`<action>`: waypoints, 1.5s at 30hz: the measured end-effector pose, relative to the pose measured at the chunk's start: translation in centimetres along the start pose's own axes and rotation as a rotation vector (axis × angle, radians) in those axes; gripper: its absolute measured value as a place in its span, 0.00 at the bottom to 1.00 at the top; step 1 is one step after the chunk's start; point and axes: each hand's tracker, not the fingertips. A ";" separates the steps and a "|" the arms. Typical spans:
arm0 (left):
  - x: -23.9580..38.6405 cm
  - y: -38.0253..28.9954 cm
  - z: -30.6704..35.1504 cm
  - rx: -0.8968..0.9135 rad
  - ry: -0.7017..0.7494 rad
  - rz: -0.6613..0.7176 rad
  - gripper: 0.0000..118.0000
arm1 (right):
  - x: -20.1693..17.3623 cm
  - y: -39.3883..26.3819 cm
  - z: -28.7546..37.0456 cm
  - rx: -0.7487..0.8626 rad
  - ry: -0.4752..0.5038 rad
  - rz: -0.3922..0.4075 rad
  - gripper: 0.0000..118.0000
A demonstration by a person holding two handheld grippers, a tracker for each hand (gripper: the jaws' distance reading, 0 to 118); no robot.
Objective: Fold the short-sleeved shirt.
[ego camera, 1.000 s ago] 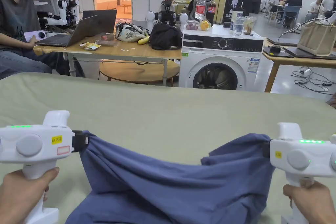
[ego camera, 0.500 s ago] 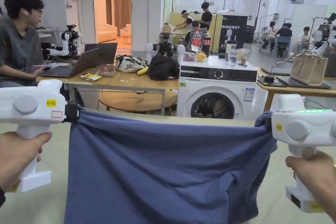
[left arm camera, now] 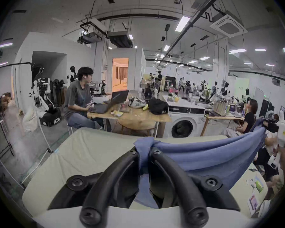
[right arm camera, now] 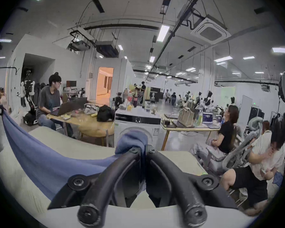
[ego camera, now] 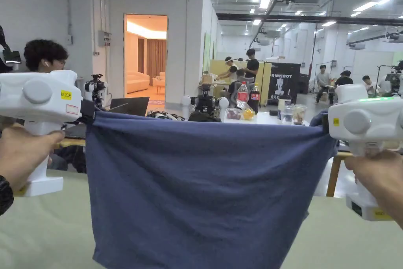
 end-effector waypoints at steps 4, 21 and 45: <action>0.0 3.5 0.7 0.050 0.006 -0.002 0.03 | -0.2 3.3 -0.5 0.037 -0.009 -0.019 0.01; 0.4 -2.6 -0.3 0.026 -0.010 -0.009 0.03 | 0.0 -1.9 1.2 0.063 -0.050 0.049 0.01; 0.0 -29.9 13.2 -0.233 -0.109 0.119 0.03 | 3.0 -26.6 18.5 -0.317 -0.006 0.022 0.01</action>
